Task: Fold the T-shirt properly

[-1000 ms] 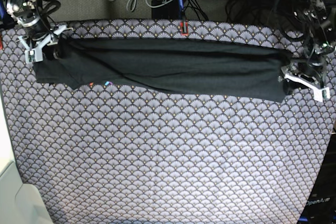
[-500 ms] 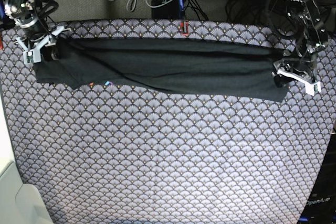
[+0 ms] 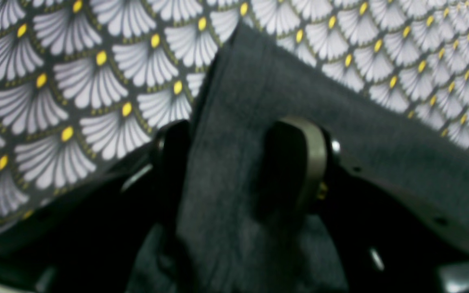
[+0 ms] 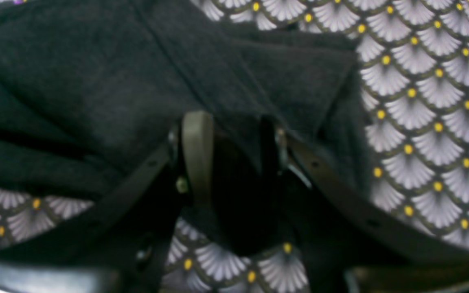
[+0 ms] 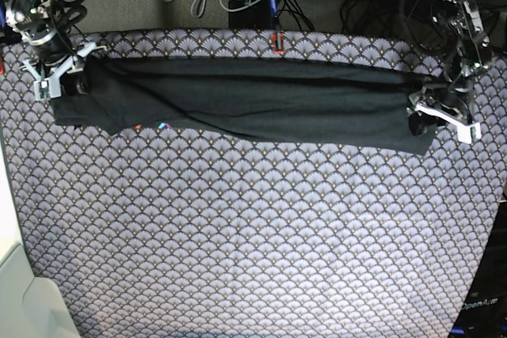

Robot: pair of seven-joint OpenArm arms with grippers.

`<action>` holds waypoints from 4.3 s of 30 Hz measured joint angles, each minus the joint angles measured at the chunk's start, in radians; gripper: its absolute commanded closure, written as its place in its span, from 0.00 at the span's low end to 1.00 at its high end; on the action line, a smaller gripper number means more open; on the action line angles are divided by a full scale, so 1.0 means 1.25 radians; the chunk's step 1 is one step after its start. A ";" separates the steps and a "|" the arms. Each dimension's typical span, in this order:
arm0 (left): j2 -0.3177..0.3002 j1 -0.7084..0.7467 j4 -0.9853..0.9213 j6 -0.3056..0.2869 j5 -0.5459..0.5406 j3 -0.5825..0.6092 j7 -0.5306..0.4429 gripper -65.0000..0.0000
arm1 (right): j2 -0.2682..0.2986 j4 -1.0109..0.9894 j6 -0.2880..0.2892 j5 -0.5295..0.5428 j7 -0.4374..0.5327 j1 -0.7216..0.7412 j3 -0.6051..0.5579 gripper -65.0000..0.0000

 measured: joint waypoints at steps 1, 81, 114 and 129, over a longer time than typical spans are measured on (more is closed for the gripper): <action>0.000 0.000 -0.001 0.003 -0.001 0.000 -0.003 0.59 | 0.000 0.000 0.000 0.000 0.000 0.000 0.002 0.68; 0.234 0.042 0.446 0.220 0.053 0.664 0.161 0.62 | 0.053 0.000 0.000 0.000 -0.075 0.015 0.001 0.68; 0.081 0.069 0.387 0.220 0.027 0.408 0.161 0.52 | 0.031 0.013 0.003 0.007 -0.314 0.143 0.064 0.33; 0.081 0.069 0.388 0.221 0.027 0.409 0.161 0.52 | 0.043 -0.116 0.000 0.031 -0.283 0.160 0.067 0.33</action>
